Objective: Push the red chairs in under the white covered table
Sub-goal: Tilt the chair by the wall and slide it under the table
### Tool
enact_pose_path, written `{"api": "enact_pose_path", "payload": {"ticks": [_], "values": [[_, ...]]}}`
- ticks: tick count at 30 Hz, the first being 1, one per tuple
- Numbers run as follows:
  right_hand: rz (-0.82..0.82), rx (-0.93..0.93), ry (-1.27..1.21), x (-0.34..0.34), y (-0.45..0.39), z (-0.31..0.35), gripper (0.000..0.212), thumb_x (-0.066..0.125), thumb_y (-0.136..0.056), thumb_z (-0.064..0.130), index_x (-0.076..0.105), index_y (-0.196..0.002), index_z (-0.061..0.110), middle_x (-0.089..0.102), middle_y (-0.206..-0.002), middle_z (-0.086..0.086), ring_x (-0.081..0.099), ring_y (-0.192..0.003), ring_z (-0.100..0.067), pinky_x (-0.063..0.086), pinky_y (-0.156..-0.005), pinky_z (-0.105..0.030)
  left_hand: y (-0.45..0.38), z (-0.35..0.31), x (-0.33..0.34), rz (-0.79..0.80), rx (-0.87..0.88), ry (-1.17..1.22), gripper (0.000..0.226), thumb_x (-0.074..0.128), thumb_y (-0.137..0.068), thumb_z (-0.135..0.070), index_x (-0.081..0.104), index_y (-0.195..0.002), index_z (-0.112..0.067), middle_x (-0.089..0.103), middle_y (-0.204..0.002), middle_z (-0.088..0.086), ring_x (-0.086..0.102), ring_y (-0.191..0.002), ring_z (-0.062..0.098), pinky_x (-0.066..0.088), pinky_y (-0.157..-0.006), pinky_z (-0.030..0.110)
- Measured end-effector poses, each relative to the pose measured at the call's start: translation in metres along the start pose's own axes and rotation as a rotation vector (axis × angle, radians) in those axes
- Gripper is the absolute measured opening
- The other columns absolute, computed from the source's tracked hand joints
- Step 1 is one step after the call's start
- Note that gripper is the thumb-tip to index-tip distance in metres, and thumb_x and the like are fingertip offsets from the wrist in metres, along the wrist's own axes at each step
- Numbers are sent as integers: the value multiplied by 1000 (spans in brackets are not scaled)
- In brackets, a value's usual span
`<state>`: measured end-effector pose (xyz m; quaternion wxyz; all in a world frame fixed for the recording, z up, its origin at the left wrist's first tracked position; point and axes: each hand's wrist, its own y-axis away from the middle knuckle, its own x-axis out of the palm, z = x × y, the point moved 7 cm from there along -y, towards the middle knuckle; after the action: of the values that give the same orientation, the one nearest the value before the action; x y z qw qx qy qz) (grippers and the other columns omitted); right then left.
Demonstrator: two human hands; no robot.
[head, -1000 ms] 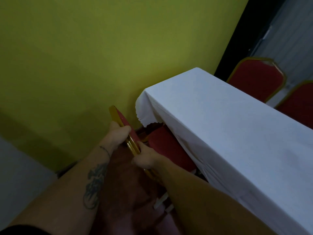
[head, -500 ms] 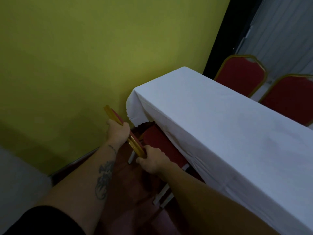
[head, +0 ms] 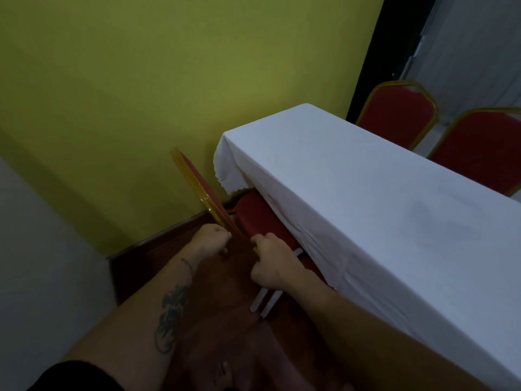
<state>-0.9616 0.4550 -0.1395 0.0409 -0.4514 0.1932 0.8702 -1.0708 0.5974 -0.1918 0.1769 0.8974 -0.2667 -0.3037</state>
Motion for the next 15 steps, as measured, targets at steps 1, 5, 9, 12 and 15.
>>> {"api": "enact_pose_path", "payload": {"ticks": [1, 5, 9, 12, 15], "values": [[-2, 19, 3, -1, 12, -7, 53, 65, -85, 17, 49, -136, 12, 49, -132, -12, 51, -123, -34, 48, -99, -44, 10, -1, 12, 36, 6, 12, 19, 60, -86, -19, 71, -92, -5, 71, -91, 13, 71, -82, 29, 60, -79, 46], [72, 162, 53, -1, 55, -37, 37, 63, -84, 28, 54, -116, 13, 59, -121, -12, 61, -106, -32, 52, -85, -40, 50, -13, 62, 166, -83, 21, 34, 55, -97, -34, 64, -104, -1, 67, -102, 19, 65, -76, 29, 54, -58, 35], [47, 219, 106, 5, 78, -53, 26, 64, -75, 32, 59, -95, 15, 66, -103, -8, 66, -88, -27, 58, -77, -37, 78, -21, 91, 252, -348, 108, 34, 41, -102, -34, 54, -108, -4, 59, -108, 17, 60, -86, 31, 57, -66, 45], [-15, 208, 116, 3, 81, -56, 26, 70, -71, 42, 57, -80, 21, 66, -90, -3, 67, -79, -25, 61, -76, -39, 81, -32, 102, 294, -422, 223, 29, 34, -103, -26, 50, -107, -2, 58, -109, 18, 58, -88, 35, 51, -61, 48], [-22, 203, 153, -5, 78, -52, 22, 69, -74, 35, 54, -80, 21, 62, -89, -2, 64, -79, -24, 58, -72, -36, 73, -39, 105, 263, -363, 264, 26, 31, -102, -21, 49, -108, -3, 60, -108, 21, 61, -88, 36, 53, -53, 49]]}}
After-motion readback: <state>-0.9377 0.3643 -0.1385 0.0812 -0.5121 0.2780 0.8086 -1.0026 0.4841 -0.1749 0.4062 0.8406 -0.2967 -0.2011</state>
